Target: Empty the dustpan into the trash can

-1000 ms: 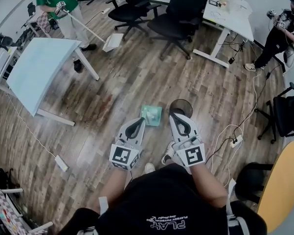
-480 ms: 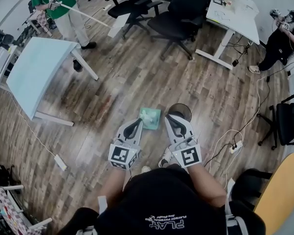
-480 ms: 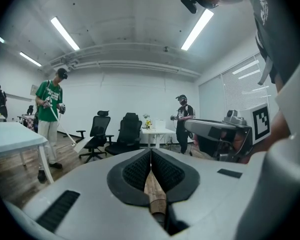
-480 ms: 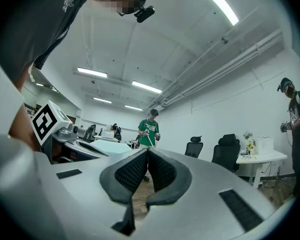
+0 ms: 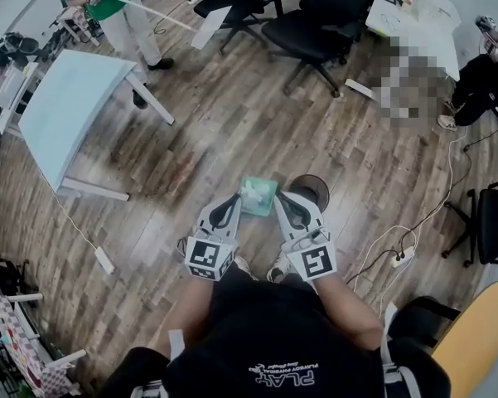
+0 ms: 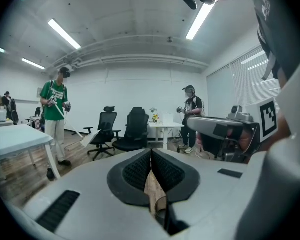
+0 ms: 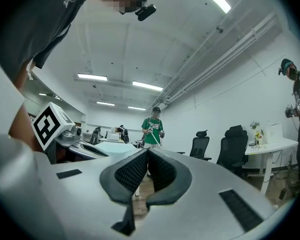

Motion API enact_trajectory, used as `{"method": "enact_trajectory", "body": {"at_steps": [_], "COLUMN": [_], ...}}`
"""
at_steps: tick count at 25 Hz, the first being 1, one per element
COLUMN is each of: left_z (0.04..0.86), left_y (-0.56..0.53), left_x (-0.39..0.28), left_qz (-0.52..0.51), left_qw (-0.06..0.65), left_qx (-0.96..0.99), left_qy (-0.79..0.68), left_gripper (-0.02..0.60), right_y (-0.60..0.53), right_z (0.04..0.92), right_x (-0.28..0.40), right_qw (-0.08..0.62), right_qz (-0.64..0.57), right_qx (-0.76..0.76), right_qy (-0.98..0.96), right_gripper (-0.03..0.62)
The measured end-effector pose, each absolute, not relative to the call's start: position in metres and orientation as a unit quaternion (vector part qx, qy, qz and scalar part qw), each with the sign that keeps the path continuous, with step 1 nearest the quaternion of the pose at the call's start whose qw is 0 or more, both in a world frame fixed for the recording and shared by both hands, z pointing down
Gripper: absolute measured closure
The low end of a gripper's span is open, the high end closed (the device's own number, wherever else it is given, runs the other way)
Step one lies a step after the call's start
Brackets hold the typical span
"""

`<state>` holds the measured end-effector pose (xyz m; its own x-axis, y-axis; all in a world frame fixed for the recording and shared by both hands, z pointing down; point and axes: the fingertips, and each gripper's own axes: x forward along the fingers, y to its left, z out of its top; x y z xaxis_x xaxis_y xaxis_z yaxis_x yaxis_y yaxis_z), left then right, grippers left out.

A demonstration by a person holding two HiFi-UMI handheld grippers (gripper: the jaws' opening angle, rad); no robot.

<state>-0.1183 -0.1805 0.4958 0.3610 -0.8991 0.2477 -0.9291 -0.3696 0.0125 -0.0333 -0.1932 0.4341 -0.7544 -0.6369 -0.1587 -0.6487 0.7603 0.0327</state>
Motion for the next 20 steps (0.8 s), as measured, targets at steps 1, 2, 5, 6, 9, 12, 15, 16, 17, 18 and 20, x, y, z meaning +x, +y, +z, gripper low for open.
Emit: {"method": "enact_trajectory", "body": {"at_steps": [1,2,5,6,9,12,15,16,17,18,20], "left_z": [0.498,0.500,0.510,0.514,0.527,0.540,0.554,0.560,0.566,0.572,0.586], "left_y": [-0.183,-0.185,-0.189,-0.191,-0.196,-0.199,-0.204,-0.206,-0.207,-0.208,-0.209], "left_x": [-0.121,-0.123,-0.134,-0.137,-0.146,-0.158,-0.167,-0.169,-0.171,-0.172,-0.172], "left_qz": [0.101,0.103,0.108,0.111,0.122,0.129,0.133,0.136,0.139,0.142,0.150], "left_qw": [0.077,0.079,0.088,0.091,0.097,0.104,0.116,0.121,0.126,0.132,0.145], "left_qx": [0.819,0.817,0.810,0.809,0.805,0.798,0.791,0.789,0.788,0.787,0.787], "left_qy": [-0.559,-0.562,-0.569,-0.571,-0.573,-0.579,-0.586,-0.587,-0.586,-0.585,-0.580], "left_gripper": [0.557,0.557,0.557,0.557,0.557,0.557,0.557,0.557,0.557,0.557,0.557], "right_y": [-0.197,-0.200,-0.207,-0.211,-0.219,-0.222,-0.227,-0.229,-0.230,-0.231,-0.233], "right_z": [0.436,0.438,0.445,0.446,0.448,0.455,0.463,0.467,0.470,0.474,0.483], "right_x": [-0.035,-0.036,-0.043,-0.045,-0.052,-0.060,-0.067,-0.068,-0.070,-0.072,-0.075], "right_qw": [0.068,0.069,0.065,0.066,0.067,0.058,0.050,0.047,0.046,0.045,0.038], "right_qz": [0.039,0.036,0.036,0.037,0.032,0.033,0.031,0.030,0.029,0.025,0.018], "right_qx": [-0.342,-0.341,-0.338,-0.339,-0.340,-0.334,-0.332,-0.330,-0.329,-0.328,-0.326], "right_qy": [0.936,0.937,0.938,0.938,0.937,0.940,0.942,0.942,0.943,0.943,0.944], "right_gripper": [0.571,0.571,0.571,0.571,0.571,0.571,0.571,0.571,0.571,0.571,0.571]}}
